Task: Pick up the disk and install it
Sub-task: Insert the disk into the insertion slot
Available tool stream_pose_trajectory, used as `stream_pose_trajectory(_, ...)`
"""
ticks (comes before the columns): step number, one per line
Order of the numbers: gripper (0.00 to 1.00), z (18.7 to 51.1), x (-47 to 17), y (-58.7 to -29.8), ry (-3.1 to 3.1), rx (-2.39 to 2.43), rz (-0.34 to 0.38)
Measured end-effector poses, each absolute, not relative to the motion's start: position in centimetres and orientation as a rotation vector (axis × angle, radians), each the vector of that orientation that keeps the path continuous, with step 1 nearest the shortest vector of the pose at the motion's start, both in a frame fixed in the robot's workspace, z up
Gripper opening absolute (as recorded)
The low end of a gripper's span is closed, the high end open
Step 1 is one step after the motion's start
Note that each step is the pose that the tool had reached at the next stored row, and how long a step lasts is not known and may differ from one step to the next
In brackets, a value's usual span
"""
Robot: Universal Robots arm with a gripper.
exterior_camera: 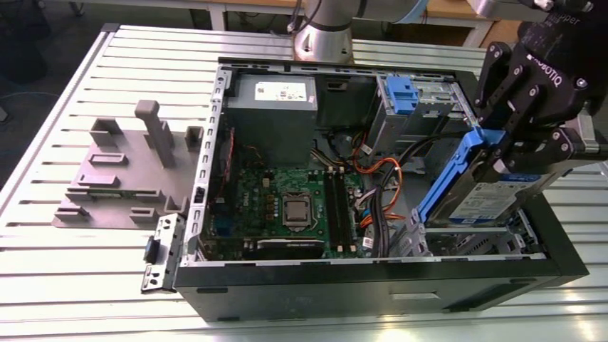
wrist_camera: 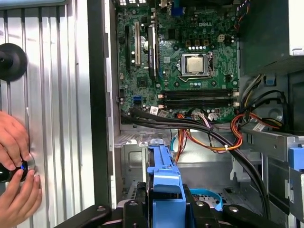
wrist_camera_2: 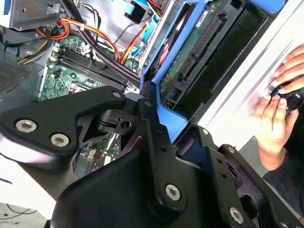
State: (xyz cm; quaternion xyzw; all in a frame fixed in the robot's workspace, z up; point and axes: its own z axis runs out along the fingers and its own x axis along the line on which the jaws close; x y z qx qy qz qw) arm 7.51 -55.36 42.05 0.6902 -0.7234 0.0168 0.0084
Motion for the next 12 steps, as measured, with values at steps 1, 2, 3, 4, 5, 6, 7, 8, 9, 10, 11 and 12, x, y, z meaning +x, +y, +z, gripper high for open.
stream_pose_trajectory(1,0.36,41.95,7.51,-55.37,-2.26,2.157,0.053)
stream_pose_trajectory(2,0.36,41.86,7.51,-55.38,-2.261,2.157,0.053)
stream_pose_trajectory(3,0.36,41.76,7.51,-55.39,-2.261,2.157,0.053)
stream_pose_trajectory(4,0.36,41.67,7.51,-55.4,-2.261,2.157,0.053)
stream_pose_trajectory(5,0.36,41.59,7.51,-55.4,-2.26,2.157,0.053)
stream_pose_trajectory(6,0.36,41.5,7.51,-55.41,-2.261,2.157,0.053)
stream_pose_trajectory(7,0.36,41.4,7.51,-55.42,-2.261,2.157,0.053)
stream_pose_trajectory(8,0.36,41.32,7.51,-55.43,-2.261,2.157,0.053)
stream_pose_trajectory(9,0.36,41.23,7.51,-55.43,-2.261,2.157,0.053)
stream_pose_trajectory(10,0.36,41.15,7.51,-55.44,-2.261,2.157,0.053)
stream_pose_trajectory(11,0.36,41.07,7.51,-55.44,-2.26,2.157,0.053)
stream_pose_trajectory(12,0.36,40.99,7.51,-55.45,-2.261,2.157,0.053)
